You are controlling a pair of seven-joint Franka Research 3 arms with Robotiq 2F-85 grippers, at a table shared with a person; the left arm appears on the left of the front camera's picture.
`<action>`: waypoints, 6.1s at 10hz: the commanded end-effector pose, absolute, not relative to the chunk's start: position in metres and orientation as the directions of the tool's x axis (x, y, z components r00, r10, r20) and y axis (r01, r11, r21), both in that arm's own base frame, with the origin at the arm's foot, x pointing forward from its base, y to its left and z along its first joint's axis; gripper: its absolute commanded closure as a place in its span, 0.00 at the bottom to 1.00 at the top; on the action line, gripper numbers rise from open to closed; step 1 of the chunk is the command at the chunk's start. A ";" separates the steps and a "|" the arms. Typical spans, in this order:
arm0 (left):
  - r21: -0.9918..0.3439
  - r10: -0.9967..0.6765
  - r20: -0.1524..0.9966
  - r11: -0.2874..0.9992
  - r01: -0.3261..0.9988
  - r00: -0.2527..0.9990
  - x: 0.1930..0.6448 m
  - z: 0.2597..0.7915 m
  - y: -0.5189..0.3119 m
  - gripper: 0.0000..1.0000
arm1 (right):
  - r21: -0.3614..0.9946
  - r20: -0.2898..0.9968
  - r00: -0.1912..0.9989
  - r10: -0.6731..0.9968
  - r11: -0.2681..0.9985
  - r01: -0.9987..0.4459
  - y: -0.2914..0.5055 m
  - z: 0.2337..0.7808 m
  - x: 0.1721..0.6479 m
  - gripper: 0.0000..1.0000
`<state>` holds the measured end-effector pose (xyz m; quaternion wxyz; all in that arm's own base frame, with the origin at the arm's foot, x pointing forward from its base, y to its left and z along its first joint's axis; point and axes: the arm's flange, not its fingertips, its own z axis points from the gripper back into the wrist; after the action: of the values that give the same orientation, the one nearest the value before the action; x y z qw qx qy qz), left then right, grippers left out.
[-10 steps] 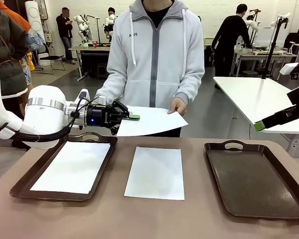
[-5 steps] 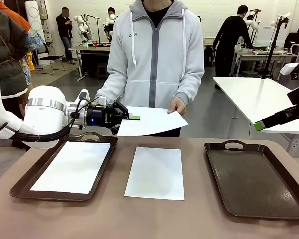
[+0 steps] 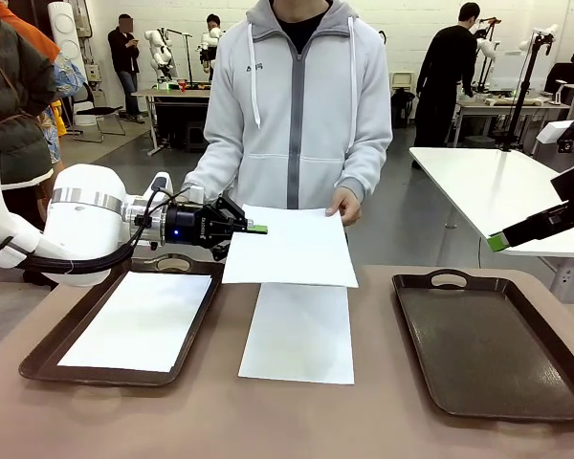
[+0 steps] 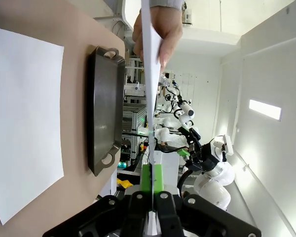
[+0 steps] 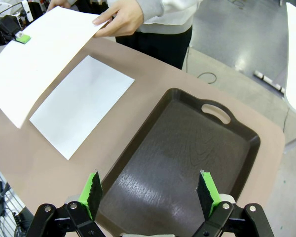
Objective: Sort the A4 documents.
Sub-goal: Receive the A4 Paper, then place the A4 Paper in the designated Handle tray.
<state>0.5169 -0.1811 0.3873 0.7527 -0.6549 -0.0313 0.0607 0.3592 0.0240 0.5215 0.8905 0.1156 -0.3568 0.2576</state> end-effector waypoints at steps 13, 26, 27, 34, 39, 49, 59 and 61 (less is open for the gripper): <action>-0.991 0.146 -0.029 0.124 -0.048 0.989 0.518 0.388 -0.182 1.00 | 0.027 0.695 0.613 0.376 0.838 -0.544 0.024 0.520 0.360 0.00; -0.865 -0.073 0.047 0.495 0.077 0.996 0.511 0.424 -0.106 0.99 | 0.027 0.695 0.613 0.376 0.838 -0.544 0.024 0.520 0.360 0.00; -0.840 -0.063 0.030 0.539 0.059 0.998 0.514 0.422 -0.090 0.99 | 0.027 0.695 0.613 0.376 0.838 -0.544 0.024 0.520 0.360 0.00; -0.673 -0.016 -0.013 0.740 0.003 1.000 0.564 0.378 -0.005 0.99 | 0.027 0.695 0.613 0.376 0.838 -0.544 0.024 0.520 0.360 0.00; -0.531 0.047 -0.030 0.846 -0.055 0.998 0.569 0.354 0.021 0.99 | 0.027 0.695 0.613 0.376 0.838 -0.544 0.024 0.520 0.360 0.00; -0.413 0.127 -0.029 0.902 -0.127 0.992 0.557 0.333 0.030 0.79 | 0.027 0.695 0.613 0.376 0.838 -0.544 0.024 0.520 0.360 0.00; -0.275 0.094 0.047 0.958 -0.077 0.994 0.546 0.363 0.034 0.00 | 0.027 0.695 0.613 0.376 0.838 -0.544 0.024 0.520 0.360 0.00; -0.356 0.159 0.043 0.925 -0.133 0.986 0.544 0.367 0.032 0.00 | 0.027 0.695 0.613 0.376 0.838 -0.544 0.024 0.520 0.360 0.00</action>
<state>0.5502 0.0347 0.3637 0.9857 -0.1591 -0.0263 0.0495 0.3591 0.0239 0.5216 0.8905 0.1156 -0.3569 0.2575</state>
